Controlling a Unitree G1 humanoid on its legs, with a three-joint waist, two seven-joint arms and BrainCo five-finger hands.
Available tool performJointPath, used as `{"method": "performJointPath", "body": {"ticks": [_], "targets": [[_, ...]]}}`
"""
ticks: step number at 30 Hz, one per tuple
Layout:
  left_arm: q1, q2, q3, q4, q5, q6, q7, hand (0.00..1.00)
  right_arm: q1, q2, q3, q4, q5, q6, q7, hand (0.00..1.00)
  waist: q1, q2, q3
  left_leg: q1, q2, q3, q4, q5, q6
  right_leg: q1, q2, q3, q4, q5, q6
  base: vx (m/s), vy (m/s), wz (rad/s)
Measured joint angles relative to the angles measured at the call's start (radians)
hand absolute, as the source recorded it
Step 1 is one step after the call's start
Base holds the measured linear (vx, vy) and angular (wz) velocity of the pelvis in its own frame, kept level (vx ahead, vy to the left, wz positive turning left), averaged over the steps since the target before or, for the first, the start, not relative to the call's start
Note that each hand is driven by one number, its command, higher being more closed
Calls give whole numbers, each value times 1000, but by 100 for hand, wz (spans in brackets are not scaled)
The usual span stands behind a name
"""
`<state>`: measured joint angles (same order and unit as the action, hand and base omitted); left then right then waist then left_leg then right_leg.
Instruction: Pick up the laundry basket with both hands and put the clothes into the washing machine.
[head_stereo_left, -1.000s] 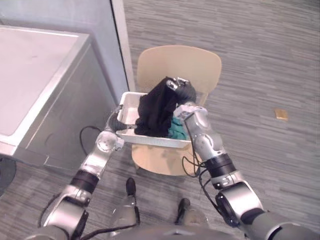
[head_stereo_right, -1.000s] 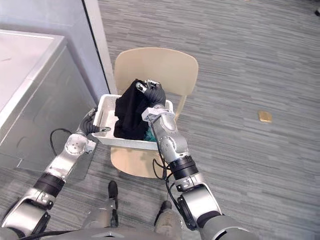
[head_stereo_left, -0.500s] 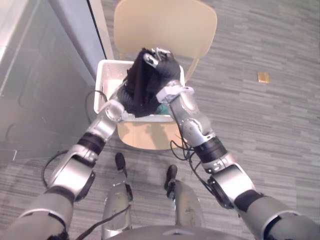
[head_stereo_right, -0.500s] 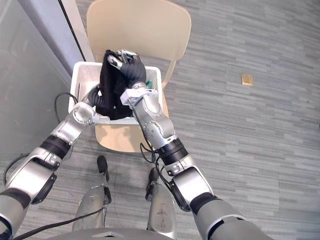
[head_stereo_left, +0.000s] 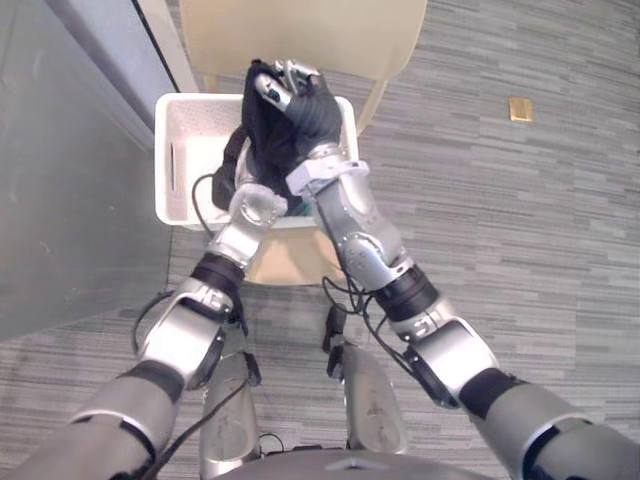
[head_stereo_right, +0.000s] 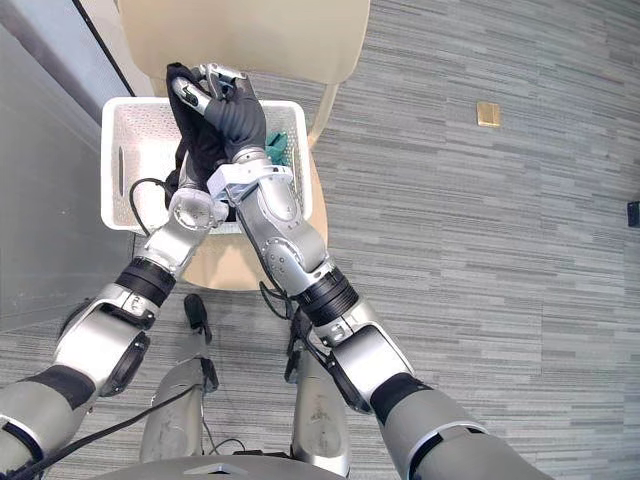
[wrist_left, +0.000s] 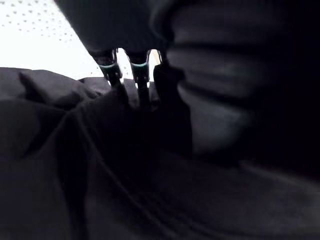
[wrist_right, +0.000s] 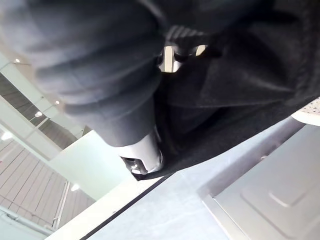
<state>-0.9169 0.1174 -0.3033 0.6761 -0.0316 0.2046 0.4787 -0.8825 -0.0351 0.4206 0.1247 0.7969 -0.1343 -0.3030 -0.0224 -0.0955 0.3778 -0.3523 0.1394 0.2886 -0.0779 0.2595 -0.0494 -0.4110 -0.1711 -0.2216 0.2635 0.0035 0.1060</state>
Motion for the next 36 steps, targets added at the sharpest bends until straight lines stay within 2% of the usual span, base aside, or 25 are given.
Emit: {"method": "performJointPath", "body": {"ticks": [6, 14, 17, 21, 24, 25, 31, 32, 34, 36], "targets": [[15, -20, -3, -17, -54, -28, 16, 100, 0, 4, 4, 0, 0, -12, -9, 100, -3, -1, 33, 7, 2, -2, 0, -4, -3, 8, 1, -4, 5, -4, -3, 10, -46, 2], [40, -20, -4, -33, -76, -34, 16, 100, 0, 8, 31, 5, 3, -26, -10, 100, -3, -2, 33, 20, 2, 2, 0, -2, 0, 21, 0, -5, 3, -4, -3, 23, -35, 0], [40, -20, -4, -33, -97, -56, 18, 100, 0, 11, 46, 6, 4, -41, -9, 100, -6, -2, 33, 27, 2, 5, 0, -2, -1, 28, 0, -6, 2, -5, -3, 14, -34, 1], [42, -23, -4, -33, -124, -61, 55, 100, 6, 17, 52, 8, 23, -44, -7, 100, -6, -2, 33, 34, 3, 5, 0, -2, -1, 35, 0, -8, 2, -5, -3, 11, -36, 1], [62, -22, 8, -50, -169, -81, 68, 100, 19, 17, 85, 8, 28, -44, -5, 100, -6, -2, 32, 60, 3, 5, -1, -4, -4, 66, 0, -10, -5, -6, -2, 33, -34, 1], [84, -21, 23, -104, -188, -94, 74, 100, 21, 18, 92, 7, 29, -44, -2, 0, -5, -3, 32, 66, 3, 5, -1, -6, -6, 72, 0, -13, -6, -7, -2, 32, -43, 1], [161, -17, 92, -272, -299, -153, 77, 100, 123, 0, 101, 4, 27, -28, 45, 0, 2, -8, 24, 94, 3, -19, -1, -15, -18, 117, -5, -40, -2, -23, -1, 32, -40, 13], [171, -15, 122, -282, -333, -173, 76, 100, 152, -18, 115, 3, 28, -12, 67, 0, 4, -12, 12, 95, 4, -21, -1, -15, -18, 121, -5, -41, -2, -24, -1, 41, -35, 9], [185, -10, 157, -284, -363, -177, 72, 100, 196, -36, 112, -14, 27, 4, 84, 0, 5, -15, 8, 109, 0, -28, -1, -12, -13, 140, -5, -47, -3, -28, 1, 57, -42, 12], [238, -9, 229, -316, -387, -183, 65, 100, 296, -67, 97, -96, 22, 32, 122, 0, -5, -17, -22, 114, -7, -36, -1, -11, -12, 153, -11, -63, -7, -32, 4, 70, -36, 15]]}}
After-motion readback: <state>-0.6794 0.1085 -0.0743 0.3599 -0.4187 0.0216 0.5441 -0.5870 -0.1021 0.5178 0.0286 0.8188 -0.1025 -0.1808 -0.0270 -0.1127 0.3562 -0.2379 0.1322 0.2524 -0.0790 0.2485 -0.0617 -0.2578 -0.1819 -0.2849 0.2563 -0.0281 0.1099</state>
